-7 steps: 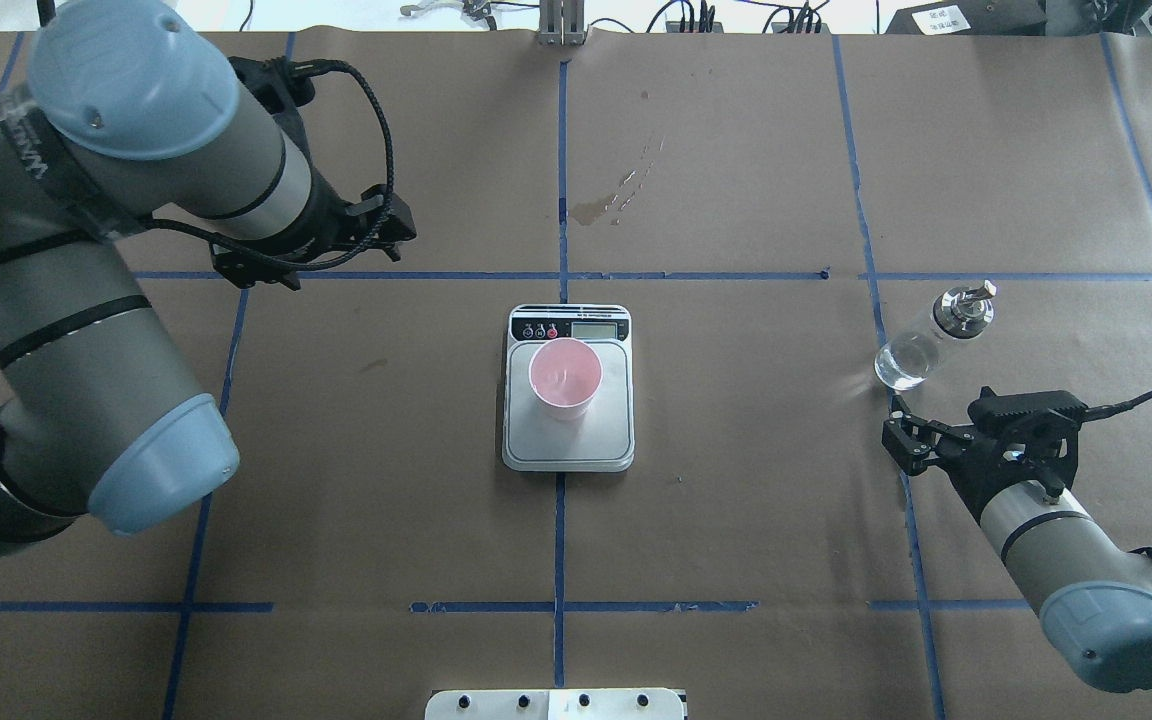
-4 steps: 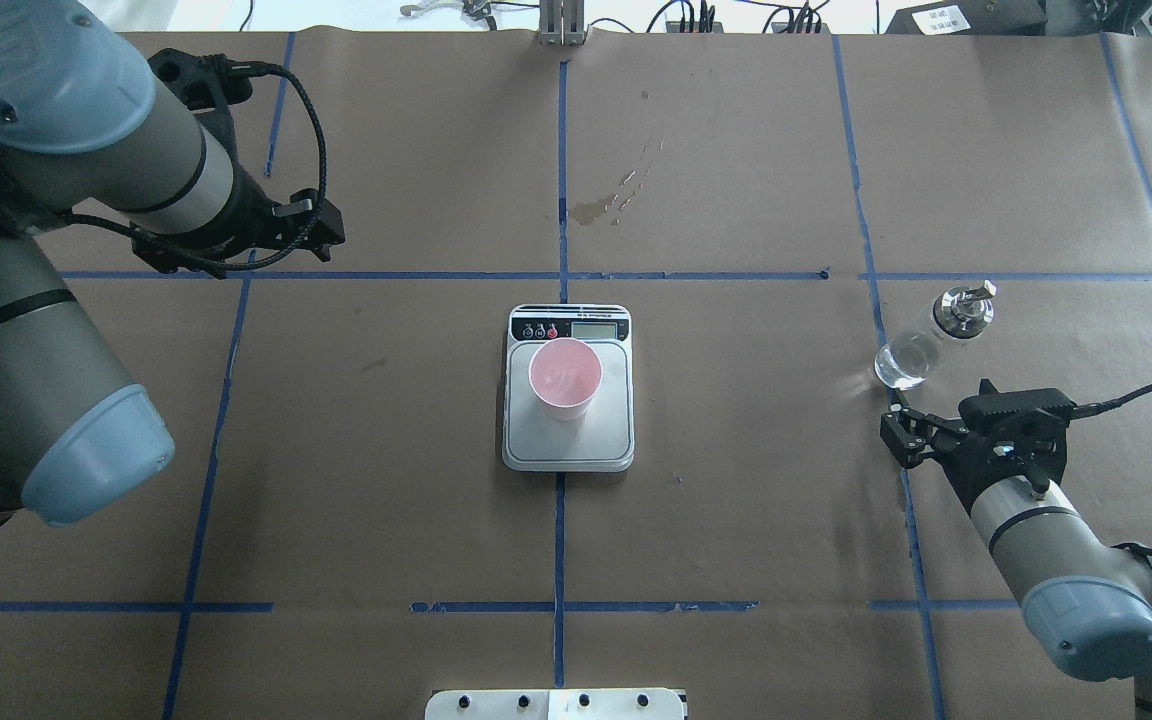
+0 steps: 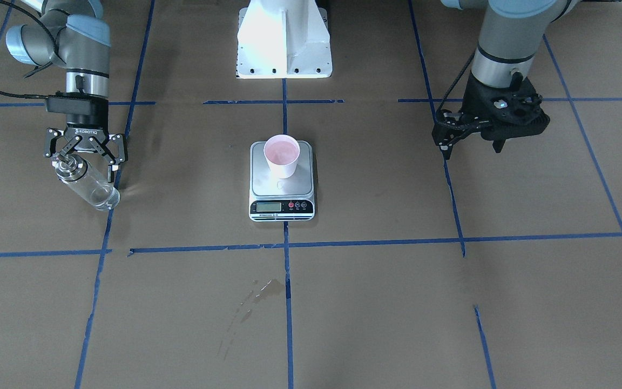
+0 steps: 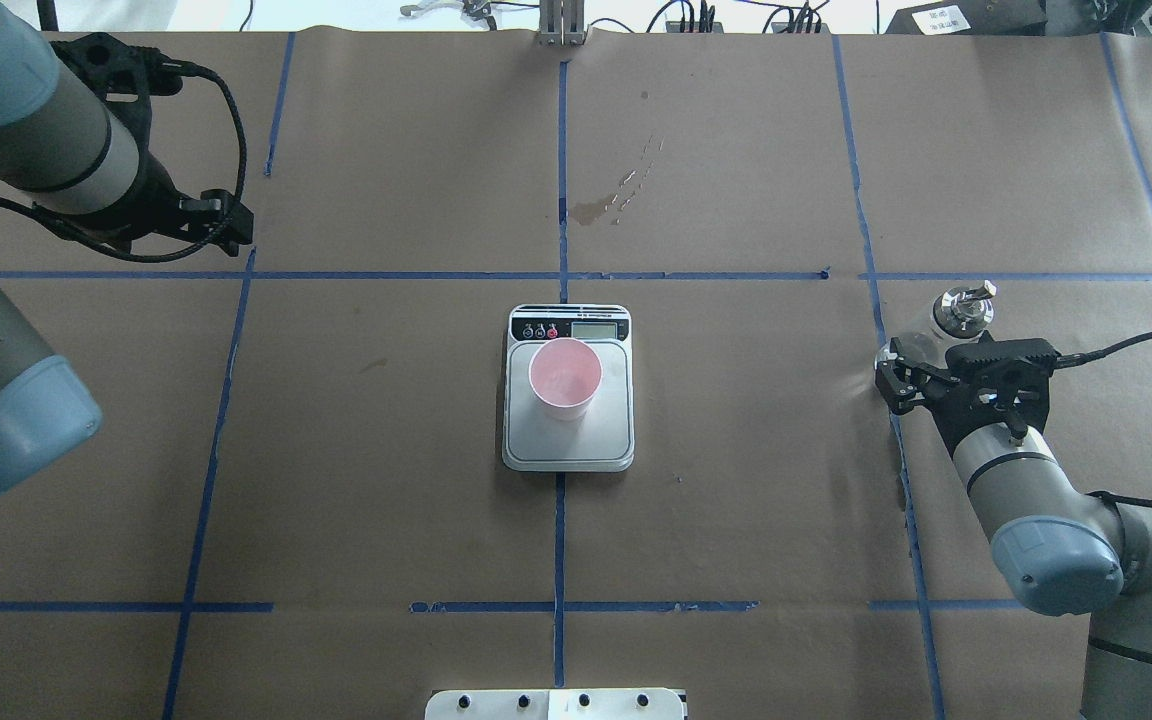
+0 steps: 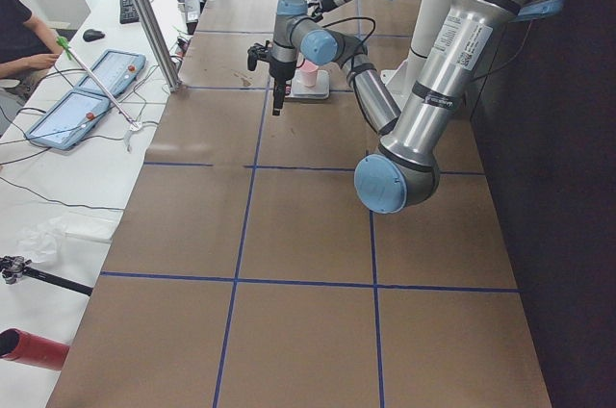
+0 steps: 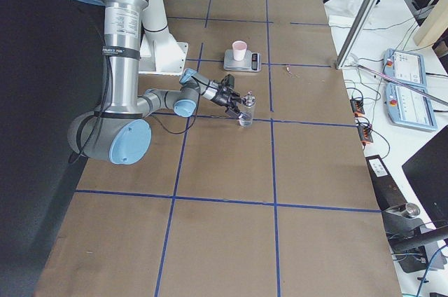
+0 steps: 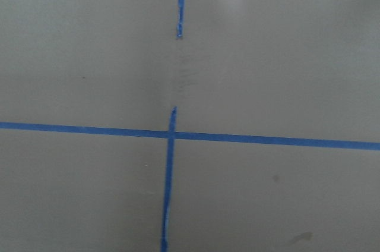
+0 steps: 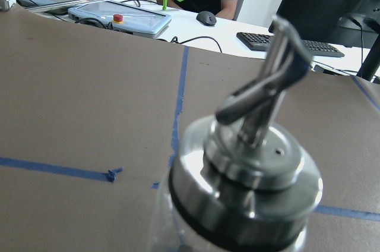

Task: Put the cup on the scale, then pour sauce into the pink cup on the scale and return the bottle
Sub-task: 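Grasp the glass sauce bottle with the right gripper and lift it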

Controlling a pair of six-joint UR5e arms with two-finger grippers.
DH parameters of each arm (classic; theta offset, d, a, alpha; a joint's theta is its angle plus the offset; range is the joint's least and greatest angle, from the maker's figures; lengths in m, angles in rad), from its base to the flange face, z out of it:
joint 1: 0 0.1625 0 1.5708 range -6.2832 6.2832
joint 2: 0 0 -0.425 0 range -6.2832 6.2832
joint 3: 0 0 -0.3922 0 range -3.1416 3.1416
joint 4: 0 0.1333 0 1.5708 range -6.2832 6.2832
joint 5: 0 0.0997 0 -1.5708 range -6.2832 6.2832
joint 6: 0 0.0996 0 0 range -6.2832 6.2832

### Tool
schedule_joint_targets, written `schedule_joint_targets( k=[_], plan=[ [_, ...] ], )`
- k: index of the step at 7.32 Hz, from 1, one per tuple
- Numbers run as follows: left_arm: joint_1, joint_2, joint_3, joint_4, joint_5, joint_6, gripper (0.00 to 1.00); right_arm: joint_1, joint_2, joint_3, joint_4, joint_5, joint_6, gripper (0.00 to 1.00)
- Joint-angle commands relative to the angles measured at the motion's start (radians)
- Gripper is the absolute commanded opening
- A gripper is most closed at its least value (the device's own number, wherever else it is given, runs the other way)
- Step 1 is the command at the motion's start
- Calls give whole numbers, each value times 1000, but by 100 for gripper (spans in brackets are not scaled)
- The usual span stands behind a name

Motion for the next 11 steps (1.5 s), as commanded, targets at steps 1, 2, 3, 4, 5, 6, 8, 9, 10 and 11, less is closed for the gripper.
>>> schedule_joint_targets(
  k=[1, 2, 3, 4, 5, 6, 8, 9, 10, 11],
  plan=[
    [-50, 22, 4, 1, 2, 83, 100, 24, 50, -38, -1, 2, -9, 100],
    [-51, 22, 6, 1, 2, 83, 100, 31, 78, -71, 0, 4, -9, 99],
    [-51, 20, 4, 1, 2, 83, 100, 36, 83, -78, 0, 10, -9, 98],
    [-51, 17, 3, 1, 2, 81, 100, 42, 83, -76, 3, 20, -9, 47],
    [-53, 10, 4, 1, 0, 80, 100, 57, 77, -78, 84, 66, -57, 0],
    [-54, 8, 0, 1, -1, 77, 100, 112, 70, -72, 176, 162, -210, 0],
    [-121, 9, -9, 1, -9, 107, 100, 201, 75, -18, 174, 295, -330, 0],
    [-134, 20, -20, 1, -10, 159, 100, 215, 89, 58, 132, 359, -481, 0],
    [-155, 23, -20, 1, -10, 199, 100, 223, 107, 153, 18, 375, -571, 0],
    [-187, 72, -23, -8, -15, 324, 100, 217, 148, 187, -65, 375, -573, 0]
  ],
)
